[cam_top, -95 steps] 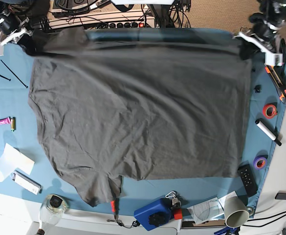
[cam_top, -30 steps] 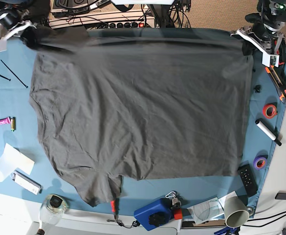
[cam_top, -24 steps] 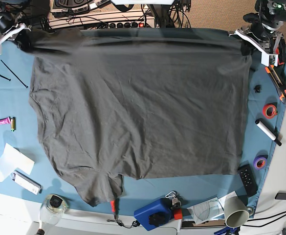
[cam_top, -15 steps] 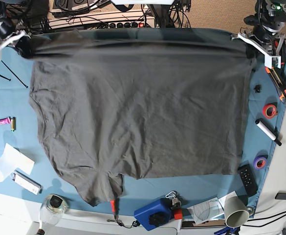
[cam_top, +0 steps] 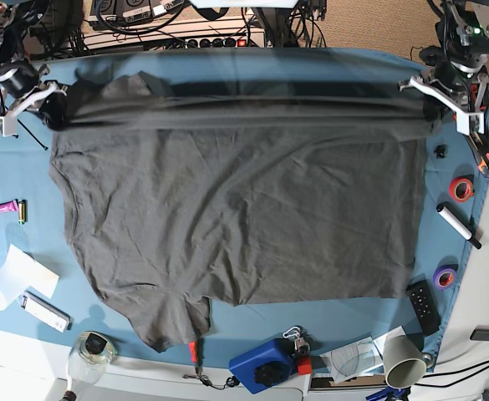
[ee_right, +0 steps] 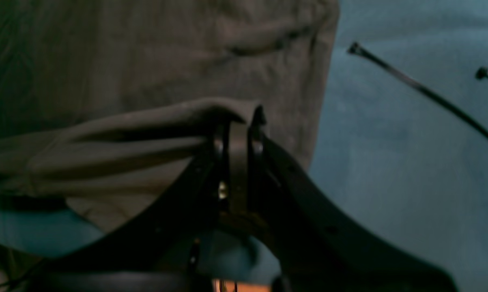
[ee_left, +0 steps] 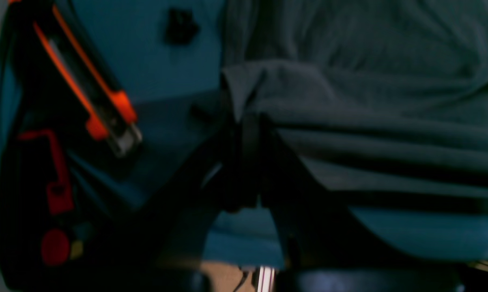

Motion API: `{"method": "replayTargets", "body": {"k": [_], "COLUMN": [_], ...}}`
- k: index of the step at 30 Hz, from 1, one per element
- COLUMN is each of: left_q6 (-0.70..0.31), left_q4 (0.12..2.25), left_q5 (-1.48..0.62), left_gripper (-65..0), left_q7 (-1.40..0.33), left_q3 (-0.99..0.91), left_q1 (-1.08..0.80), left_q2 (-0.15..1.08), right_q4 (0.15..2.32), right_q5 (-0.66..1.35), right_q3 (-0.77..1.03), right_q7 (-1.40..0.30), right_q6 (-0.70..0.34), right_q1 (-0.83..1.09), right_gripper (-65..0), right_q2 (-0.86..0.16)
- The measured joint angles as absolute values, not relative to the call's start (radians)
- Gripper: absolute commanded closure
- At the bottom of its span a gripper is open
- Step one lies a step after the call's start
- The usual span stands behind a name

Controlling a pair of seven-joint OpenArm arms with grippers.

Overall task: Fold the T-shirt properly
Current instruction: 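Carry both held corners over the shirt toward the hem and lower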

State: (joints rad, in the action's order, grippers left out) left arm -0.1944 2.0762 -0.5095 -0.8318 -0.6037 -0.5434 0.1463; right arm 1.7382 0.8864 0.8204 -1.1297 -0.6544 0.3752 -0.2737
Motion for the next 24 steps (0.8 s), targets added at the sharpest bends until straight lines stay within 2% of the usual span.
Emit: {"method": "replayTargets", "body": {"k": [8, 12, 19, 24], "left_q6": [-0.212, -0.209, -0.112, -0.105], "left_q4": [2.076, 2.074, 2.074, 2.074], "left_q5": [-0.503, -0.443, -0.288, -0.273], "left_gripper": [0.0, 0.0, 0.0, 0.0], "left_q7": [-0.81, -0.81, -0.755, -0.754], "left_q3": [-0.588, -0.516, -0.412, -0.411], "left_q1": [-0.515, -0.506, -0.447, -0.433], "left_q2": [0.147, 0.147, 0.147, 0.147], "right_q4": [1.737, 1.736, 1.736, 1.736], "right_q5": [0.773, 0.684, 0.628, 0.601], "right_q3": [0.726, 0.659, 0.65, 0.65], "right_q7": [-1.091, -1.03, -1.019, -1.012], "right_q6": [-0.628, -0.569, -0.564, -0.564], "right_q1": [0.337, 0.307, 0.259, 0.235], "right_gripper": [0.0, 0.0, 0.0, 0.0], "right_q2": [-0.274, -0.274, -0.277, -0.277]}}
